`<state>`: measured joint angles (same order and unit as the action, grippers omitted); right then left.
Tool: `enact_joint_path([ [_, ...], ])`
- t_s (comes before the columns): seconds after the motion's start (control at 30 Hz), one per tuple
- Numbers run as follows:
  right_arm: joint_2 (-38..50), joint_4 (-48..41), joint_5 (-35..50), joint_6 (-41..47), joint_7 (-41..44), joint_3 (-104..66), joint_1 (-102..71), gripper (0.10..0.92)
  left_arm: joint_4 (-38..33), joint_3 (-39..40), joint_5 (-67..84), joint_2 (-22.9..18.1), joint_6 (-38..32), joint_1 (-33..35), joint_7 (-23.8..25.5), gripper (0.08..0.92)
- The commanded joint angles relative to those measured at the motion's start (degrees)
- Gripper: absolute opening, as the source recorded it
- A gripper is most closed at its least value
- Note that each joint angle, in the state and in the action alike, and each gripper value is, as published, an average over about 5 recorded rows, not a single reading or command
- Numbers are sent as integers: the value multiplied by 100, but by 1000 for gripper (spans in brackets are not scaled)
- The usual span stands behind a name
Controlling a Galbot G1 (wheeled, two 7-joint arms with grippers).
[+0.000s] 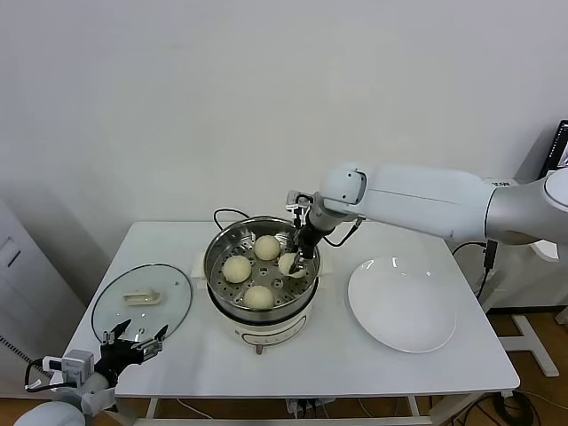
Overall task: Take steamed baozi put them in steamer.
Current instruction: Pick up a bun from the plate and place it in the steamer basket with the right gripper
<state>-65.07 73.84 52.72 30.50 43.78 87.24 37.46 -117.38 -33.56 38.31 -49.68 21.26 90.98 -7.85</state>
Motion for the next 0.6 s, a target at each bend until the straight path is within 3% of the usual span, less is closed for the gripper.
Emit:
enact_joint_path([
  [0.03, -68, 8, -44, 61, -198, 24, -221, 469, 15, 7, 4, 1, -2, -15, -1, 823],
  [0.23, -74, -4, -27, 79, -219, -19, -250, 574, 32, 24, 4, -12, -8, -15, 0, 823],
  [0.5, 130, -97, 162, 75, -31, -382, -79, 786, 44, 16, 4, -10, -16, -8, 1, 823],
  [0.6, 393, -138, 253, 32, 80, -659, -9, 817, 56, 12, 1, -20, -15, -14, -1, 823],
])
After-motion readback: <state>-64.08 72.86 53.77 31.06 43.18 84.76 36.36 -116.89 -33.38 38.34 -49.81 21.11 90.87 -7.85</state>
